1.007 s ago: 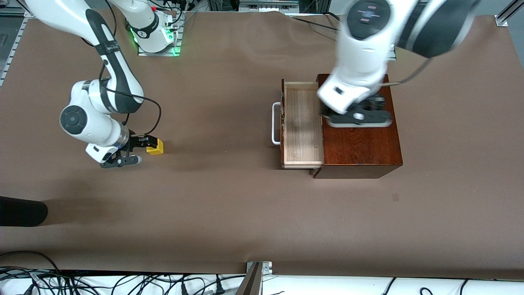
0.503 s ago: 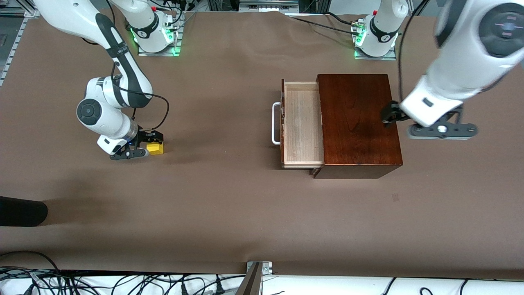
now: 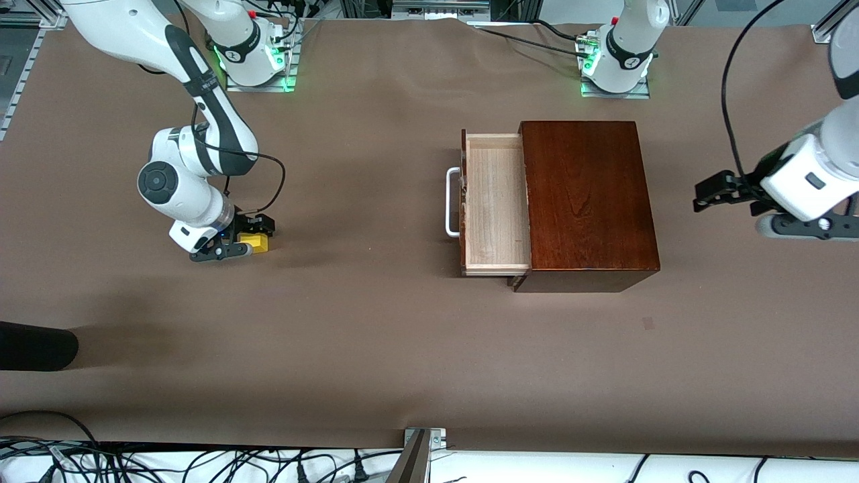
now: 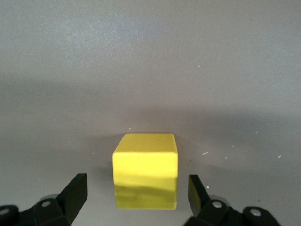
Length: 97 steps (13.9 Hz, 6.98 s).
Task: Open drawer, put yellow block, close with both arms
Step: 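Grasp the yellow cube with the right gripper, then carry the yellow cube with the right gripper over the open drawer, then lower the cube into the drawer and open the right gripper, then withdraw the right gripper while the left gripper moves toward the drawer, then push the drawer closed into the box with the left gripper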
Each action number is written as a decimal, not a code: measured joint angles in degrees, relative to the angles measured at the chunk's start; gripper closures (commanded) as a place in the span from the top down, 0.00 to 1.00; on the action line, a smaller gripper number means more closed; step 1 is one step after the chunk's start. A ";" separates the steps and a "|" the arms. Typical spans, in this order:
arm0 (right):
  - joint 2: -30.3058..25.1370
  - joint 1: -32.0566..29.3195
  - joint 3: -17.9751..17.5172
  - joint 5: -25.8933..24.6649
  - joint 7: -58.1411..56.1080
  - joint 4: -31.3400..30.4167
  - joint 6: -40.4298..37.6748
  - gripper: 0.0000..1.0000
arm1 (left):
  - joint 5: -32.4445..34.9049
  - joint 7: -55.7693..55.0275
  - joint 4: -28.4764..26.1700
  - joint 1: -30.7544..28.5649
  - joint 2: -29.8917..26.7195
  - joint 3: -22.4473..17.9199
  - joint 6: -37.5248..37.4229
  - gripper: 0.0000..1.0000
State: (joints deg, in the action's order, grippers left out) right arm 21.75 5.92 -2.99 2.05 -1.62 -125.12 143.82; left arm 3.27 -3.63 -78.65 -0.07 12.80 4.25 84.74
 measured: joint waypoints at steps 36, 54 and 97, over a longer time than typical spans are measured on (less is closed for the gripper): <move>14.80 47.89 -8.67 -16.05 -4.50 54.05 -31.27 0.00 | -0.07 0.08 -17.56 2.88 -13.02 -4.45 11.27 1.00; 24.64 47.32 -5.64 -19.16 -25.21 59.39 -29.67 0.00 | -0.07 0.08 -17.56 2.88 -13.04 -4.45 11.00 1.00; -26.88 4.08 8.82 1.57 -17.66 25.63 -49.46 1.00 | -6.28 29.15 -3.38 15.03 7.74 13.20 10.25 1.00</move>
State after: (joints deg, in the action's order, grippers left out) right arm -5.13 10.00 5.84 3.63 -19.29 -99.49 94.36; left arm -3.00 25.52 -82.03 14.96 20.55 17.44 94.99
